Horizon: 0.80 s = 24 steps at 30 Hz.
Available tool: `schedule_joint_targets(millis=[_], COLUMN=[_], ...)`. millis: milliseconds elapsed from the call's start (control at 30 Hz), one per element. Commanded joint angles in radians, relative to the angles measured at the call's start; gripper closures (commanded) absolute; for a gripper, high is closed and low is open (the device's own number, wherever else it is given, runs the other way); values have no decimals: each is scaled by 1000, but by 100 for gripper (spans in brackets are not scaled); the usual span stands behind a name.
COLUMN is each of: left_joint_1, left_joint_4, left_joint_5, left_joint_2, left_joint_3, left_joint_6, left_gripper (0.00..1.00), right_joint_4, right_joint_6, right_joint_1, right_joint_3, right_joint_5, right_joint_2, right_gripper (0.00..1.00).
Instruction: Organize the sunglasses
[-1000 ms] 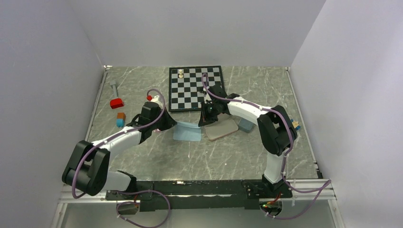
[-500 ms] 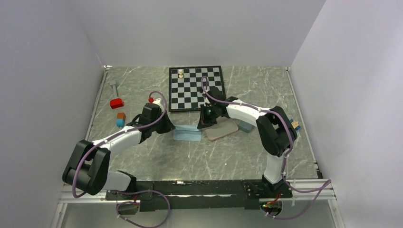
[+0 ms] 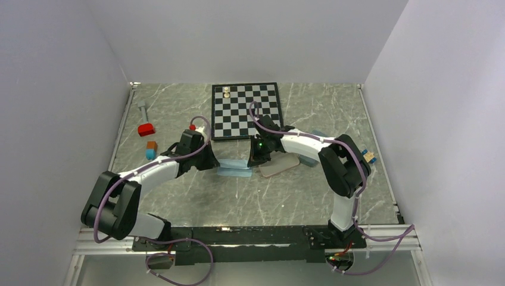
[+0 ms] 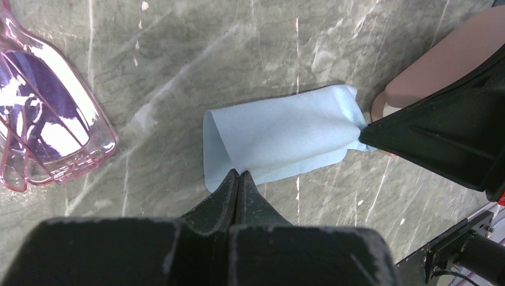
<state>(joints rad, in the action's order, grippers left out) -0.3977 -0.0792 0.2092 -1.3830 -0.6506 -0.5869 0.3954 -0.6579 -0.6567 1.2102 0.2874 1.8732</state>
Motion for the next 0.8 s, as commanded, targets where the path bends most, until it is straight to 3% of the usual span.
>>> schedule_joint_targets(millis=[0, 767], left_joint_1=[3, 3], left_joint_4=[-22, -53], left_joint_5=[29, 60], left_joint_2=[-5, -81], left_joint_3=[-31, -44], left_joint_6=[24, 55], left_gripper=[100, 100], right_joint_4=[43, 42], right_joint_6=[-20, -37], right_joint_1=[-1, -23], right_joint_3=[-24, -39], right_joint_5=[-41, -33], right_joint_2=[-27, 16], right_gripper=[99, 92])
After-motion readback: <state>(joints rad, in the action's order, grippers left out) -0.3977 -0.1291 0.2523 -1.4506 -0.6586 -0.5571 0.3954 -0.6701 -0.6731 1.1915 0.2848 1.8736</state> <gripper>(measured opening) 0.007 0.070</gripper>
